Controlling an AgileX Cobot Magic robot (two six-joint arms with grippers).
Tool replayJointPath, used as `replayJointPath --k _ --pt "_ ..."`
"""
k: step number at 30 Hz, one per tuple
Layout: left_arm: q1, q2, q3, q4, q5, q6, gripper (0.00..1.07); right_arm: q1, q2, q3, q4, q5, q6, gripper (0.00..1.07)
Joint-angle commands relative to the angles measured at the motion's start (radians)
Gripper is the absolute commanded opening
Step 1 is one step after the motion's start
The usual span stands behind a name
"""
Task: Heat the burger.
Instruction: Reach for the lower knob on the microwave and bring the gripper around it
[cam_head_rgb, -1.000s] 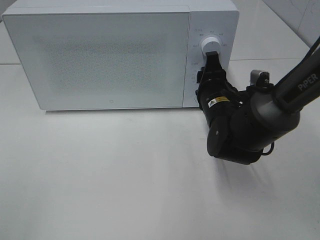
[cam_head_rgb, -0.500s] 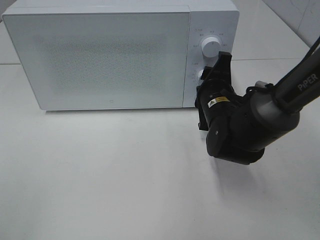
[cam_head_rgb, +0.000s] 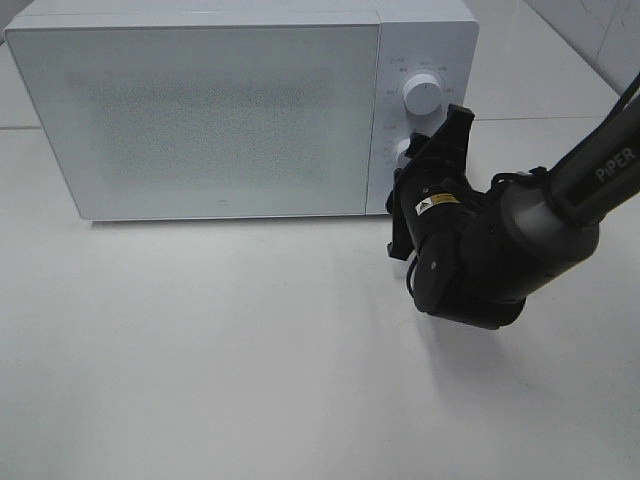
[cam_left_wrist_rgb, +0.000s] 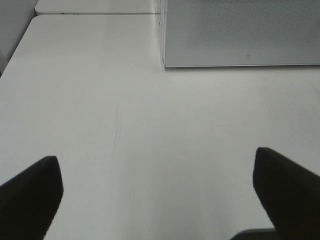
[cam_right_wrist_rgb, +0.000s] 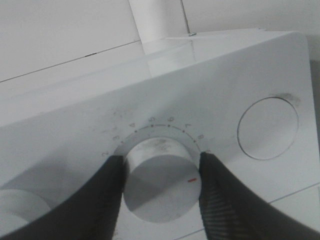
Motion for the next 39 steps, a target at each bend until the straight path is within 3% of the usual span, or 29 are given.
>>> replayJointPath --k 1,13,21,26,27,29,30,31,33,39 --pt "0.003 -0.018 0.001 0.001 -0.011 -0.007 0.98 0.008 -0.011 -0.038 -0.159 -0.174 0.011 0.0" --pt "0.003 -0.018 0.001 0.001 -0.011 -0.007 0.98 0.008 -0.011 -0.038 -0.159 -0.172 -0.035 0.06" --pt "0.003 -0.018 0.001 0.001 -0.011 -0.007 0.98 0.008 -0.011 -0.036 -0.106 -0.175 -0.062 0.15" --pt "0.003 -0.018 0.001 0.001 -0.011 -0.007 0.98 0.008 -0.011 -0.036 -0.074 -0.176 -0.088 0.31" --pt "0.003 -0.018 0.001 0.001 -0.011 -0.007 0.98 0.008 -0.011 -0.036 -0.063 -0.176 -0.106 0.43" --pt "0.003 -0.018 0.001 0.001 -0.011 -0.007 0.98 0.008 -0.011 -0.036 -0.057 -0.176 -0.111 0.49" --pt "0.003 -0.018 0.001 0.001 -0.011 -0.007 0.98 0.008 -0.011 -0.036 -0.043 -0.176 -0.128 0.62" --pt "0.003 -0.018 0.001 0.001 -0.011 -0.007 0.98 0.008 -0.011 -0.036 -0.043 -0.176 -0.128 0.62" --pt "0.003 -0.018 0.001 0.001 -0.011 -0.007 0.98 0.008 -0.011 -0.033 -0.033 -0.174 -0.169 0.77" --pt "0.003 -0.018 0.001 0.001 -0.011 -0.007 0.98 0.008 -0.013 0.006 -0.029 -0.164 -0.201 0.81"
